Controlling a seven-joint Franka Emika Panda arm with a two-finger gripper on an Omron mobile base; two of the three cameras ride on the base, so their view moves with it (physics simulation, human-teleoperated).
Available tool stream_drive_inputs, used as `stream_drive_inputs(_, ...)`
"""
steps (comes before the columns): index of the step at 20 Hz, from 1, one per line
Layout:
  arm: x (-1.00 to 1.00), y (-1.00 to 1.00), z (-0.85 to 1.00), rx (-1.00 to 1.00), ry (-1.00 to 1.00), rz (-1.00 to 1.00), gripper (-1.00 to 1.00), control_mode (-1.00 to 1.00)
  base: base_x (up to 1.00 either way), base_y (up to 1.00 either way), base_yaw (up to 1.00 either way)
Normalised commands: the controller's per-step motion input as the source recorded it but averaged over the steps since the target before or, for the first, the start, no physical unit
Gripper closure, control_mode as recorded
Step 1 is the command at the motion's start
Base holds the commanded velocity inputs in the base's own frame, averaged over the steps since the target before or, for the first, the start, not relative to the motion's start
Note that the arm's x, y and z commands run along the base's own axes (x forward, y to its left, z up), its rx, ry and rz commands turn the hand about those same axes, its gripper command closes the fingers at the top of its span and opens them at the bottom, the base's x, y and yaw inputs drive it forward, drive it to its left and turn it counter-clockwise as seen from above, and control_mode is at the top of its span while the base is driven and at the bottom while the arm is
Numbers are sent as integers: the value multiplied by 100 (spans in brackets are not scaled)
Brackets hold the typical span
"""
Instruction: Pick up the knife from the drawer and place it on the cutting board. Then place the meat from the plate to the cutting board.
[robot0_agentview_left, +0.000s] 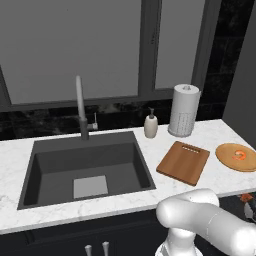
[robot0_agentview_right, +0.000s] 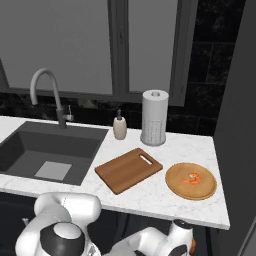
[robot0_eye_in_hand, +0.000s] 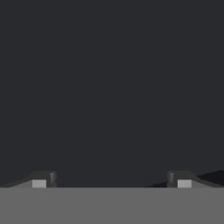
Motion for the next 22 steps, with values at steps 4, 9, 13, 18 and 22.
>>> stream_drive_inputs(4,-98,-20,0,8,15,-1,-100,-100,0,0,0)
stream_drive_inputs(9,-100,-37,0,13,12,-3,-100,-100,0,0,0)
stream_drive_inputs(13,-100,-44,0,18,3,-3,-100,-100,0,0,0)
stream_drive_inputs(18,-67,-14,40,14,0,-5,-100,-100,0,0,0)
stream_drive_inputs(22,58,46,67,2,-5,-6,-100,-100,0,0,0)
